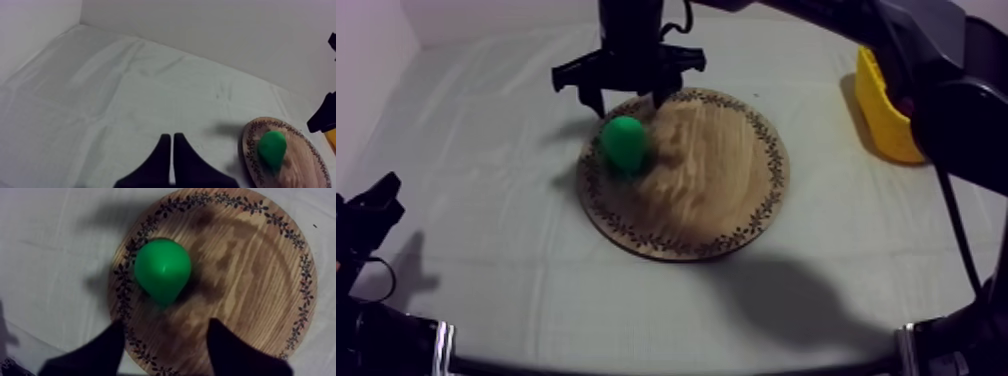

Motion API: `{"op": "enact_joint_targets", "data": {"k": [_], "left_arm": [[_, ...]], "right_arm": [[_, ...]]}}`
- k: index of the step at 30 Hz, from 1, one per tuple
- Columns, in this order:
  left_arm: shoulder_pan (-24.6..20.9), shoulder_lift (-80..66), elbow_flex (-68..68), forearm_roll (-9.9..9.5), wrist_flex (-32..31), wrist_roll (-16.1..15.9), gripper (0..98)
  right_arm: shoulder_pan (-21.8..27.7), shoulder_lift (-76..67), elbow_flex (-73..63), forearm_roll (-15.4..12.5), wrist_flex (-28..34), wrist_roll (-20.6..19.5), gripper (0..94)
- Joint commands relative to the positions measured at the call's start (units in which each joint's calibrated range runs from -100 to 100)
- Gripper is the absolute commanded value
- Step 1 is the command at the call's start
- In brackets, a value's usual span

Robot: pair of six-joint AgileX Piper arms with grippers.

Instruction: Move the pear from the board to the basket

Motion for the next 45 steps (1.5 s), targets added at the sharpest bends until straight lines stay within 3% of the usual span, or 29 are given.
{"op": "enact_joint_targets", "data": {"k": [1, 6, 28, 45], "left_arm": [[0.01, 0.0, 0.0, -0.02, -0.01, 0.0, 0.1], [0.01, 0.0, 0.0, -0.02, -0.01, 0.0, 0.1], [0.01, 0.0, 0.0, -0.02, -0.01, 0.0, 0.1], [0.01, 0.0, 0.0, -0.02, -0.01, 0.0, 0.1]], "right_arm": [[0.15, 0.3, -0.46, -0.25, -0.03, -0.43, 68.6], [0.66, 1.51, -1.57, -0.81, -0.06, -1.5, 75.2], [1.7, 12.35, -9.6, -2.97, -0.25, -3.18, 76.6], [1.72, 20.77, -15.44, -3.38, -0.85, -1.75, 65.5]]}}
